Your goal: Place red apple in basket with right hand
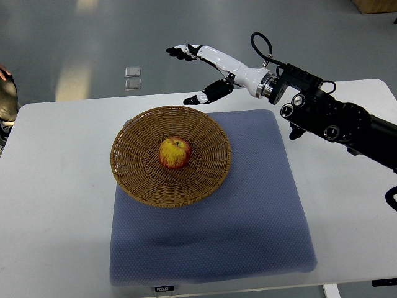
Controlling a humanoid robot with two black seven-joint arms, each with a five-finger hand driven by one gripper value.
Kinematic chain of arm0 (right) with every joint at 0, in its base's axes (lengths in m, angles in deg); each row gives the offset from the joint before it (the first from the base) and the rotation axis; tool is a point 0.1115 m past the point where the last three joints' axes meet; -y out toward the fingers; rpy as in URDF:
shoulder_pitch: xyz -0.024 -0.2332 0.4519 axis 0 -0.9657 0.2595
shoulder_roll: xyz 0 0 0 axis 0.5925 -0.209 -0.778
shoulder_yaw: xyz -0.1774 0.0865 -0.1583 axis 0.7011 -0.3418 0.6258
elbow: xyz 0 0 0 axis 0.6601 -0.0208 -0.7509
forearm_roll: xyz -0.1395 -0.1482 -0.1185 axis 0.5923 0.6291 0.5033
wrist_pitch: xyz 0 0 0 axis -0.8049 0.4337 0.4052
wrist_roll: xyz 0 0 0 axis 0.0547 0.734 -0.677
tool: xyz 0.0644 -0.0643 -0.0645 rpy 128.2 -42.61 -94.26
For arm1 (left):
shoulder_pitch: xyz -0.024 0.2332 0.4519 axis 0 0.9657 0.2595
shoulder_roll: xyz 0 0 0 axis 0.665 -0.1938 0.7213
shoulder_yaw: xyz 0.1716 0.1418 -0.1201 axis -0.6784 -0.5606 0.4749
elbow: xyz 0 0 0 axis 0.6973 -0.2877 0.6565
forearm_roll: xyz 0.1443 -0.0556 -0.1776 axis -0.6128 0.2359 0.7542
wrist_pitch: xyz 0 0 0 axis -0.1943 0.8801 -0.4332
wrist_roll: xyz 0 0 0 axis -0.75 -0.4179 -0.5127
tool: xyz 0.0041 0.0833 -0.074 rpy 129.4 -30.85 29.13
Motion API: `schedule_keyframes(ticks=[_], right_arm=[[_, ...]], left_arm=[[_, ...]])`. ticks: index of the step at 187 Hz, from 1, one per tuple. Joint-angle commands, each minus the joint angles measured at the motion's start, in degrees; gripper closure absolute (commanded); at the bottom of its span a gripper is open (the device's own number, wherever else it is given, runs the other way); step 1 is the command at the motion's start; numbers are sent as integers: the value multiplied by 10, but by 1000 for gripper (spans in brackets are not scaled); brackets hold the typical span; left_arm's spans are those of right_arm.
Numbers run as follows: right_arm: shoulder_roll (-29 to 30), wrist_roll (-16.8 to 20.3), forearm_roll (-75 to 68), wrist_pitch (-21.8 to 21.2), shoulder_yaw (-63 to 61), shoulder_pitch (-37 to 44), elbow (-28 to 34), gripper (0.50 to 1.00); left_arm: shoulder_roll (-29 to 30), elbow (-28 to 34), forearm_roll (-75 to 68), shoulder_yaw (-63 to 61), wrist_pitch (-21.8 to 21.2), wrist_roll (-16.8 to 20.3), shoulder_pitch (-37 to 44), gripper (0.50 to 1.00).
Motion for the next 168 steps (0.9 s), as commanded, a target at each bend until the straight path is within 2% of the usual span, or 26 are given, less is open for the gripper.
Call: schedule_keyframes(ticks=[1, 9, 39, 64, 83, 132, 168], right_arm=[[0, 0, -64, 1, -1, -19, -1, 585], [0, 0, -64, 1, -1, -19, -1, 585], [6, 2, -222, -9, -31, -54, -1, 585], [11, 26, -324, -26, -60, -81, -2, 585], [12, 26, -387, -28, -84, -96, -2, 585], [12, 26, -456, -27, -143, -151, -4, 585], [13, 26, -498, -21, -177, -158, -4, 585]], left_arm=[[0, -1, 0, 0, 0, 0, 0, 500], [0, -1, 0, 0, 0, 0, 0, 500], [0, 0, 0, 0, 0, 0, -1, 500], [0, 0, 0, 0, 0, 0, -1, 500], [0, 0, 0, 0, 0, 0, -1, 500], [0, 0, 0, 0, 0, 0, -1, 500], [0, 0, 0, 0, 0, 0, -1, 500]])
